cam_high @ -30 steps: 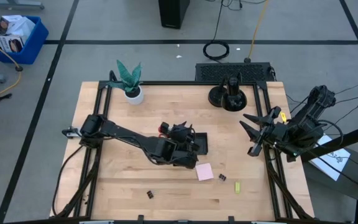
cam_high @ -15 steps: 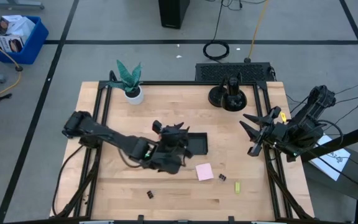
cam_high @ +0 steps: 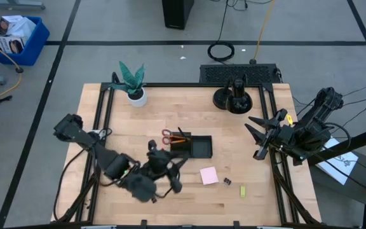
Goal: Pick and place office supplies into organizer
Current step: Put the pink sticky notes into the desk organizer
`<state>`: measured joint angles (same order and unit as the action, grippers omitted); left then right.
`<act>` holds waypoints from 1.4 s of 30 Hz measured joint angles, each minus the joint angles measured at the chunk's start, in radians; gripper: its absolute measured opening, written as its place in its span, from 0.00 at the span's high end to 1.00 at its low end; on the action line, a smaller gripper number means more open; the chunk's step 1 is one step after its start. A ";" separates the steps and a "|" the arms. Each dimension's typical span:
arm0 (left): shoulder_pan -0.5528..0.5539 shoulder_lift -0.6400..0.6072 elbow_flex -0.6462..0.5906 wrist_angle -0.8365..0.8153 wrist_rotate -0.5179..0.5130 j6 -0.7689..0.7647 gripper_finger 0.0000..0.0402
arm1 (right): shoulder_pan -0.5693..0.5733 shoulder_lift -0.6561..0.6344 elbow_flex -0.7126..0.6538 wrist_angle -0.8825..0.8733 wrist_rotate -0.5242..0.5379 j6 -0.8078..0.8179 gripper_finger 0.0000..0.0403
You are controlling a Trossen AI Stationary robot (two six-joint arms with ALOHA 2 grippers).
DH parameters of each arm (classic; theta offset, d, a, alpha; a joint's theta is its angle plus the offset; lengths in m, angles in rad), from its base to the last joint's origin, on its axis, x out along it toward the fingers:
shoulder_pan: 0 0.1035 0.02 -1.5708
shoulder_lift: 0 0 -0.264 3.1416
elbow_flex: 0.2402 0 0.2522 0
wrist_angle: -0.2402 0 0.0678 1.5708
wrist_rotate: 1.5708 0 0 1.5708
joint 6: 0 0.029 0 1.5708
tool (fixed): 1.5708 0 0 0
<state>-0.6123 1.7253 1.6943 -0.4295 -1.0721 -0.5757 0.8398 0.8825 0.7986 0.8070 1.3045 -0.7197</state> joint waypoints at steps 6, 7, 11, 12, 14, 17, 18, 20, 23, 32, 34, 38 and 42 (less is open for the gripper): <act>-0.083 0.001 0.000 0.008 0.046 -0.074 0.69 | 0.000 0.000 0.000 0.000 0.000 0.000 0.71; -0.094 0.001 0.000 0.007 0.049 -0.088 0.69 | 0.000 0.000 0.000 0.000 0.000 0.001 0.71; -0.133 0.001 0.000 0.009 0.047 -0.120 0.69 | 0.000 0.000 0.000 0.000 0.000 0.037 0.71; -0.141 0.001 0.000 0.007 0.047 -0.130 0.69 | 0.000 0.000 0.000 0.000 0.000 0.048 0.71; -0.153 0.001 0.000 0.006 0.048 -0.137 0.69 | 0.000 0.000 0.000 0.000 0.000 0.053 0.71; -0.167 0.001 0.000 0.001 0.050 -0.137 0.69 | 0.000 0.002 0.000 0.000 0.000 0.053 0.71; -0.170 0.001 0.000 -0.005 0.052 -0.137 0.69 | 0.000 0.002 0.000 0.000 0.001 0.053 0.71; -0.177 0.001 0.000 -0.012 0.051 -0.141 0.69 | 0.000 0.003 0.000 0.000 0.001 0.053 0.71; -0.184 0.001 0.000 -0.021 0.052 -0.145 0.69 | 0.000 0.004 0.000 -0.003 0.001 0.054 0.71; -0.189 0.002 0.000 -0.124 0.113 -0.252 0.69 | 0.048 0.012 0.000 -0.004 -0.014 0.084 0.71; -0.189 0.002 0.000 -0.158 0.138 -0.289 0.69 | 0.074 0.024 0.000 -0.007 -0.042 0.103 0.71; -0.190 0.002 0.000 -0.232 0.166 -0.357 0.69 | 0.119 0.068 0.000 -0.034 -0.062 0.142 0.71; -0.191 0.002 0.000 -0.309 0.167 -0.421 0.69 | 0.152 0.127 0.000 -0.030 -0.052 0.159 0.71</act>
<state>-0.8036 1.7271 1.6939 -0.7383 -0.9055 -0.9965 0.9921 1.0095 0.7991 0.7767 1.2529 -0.5606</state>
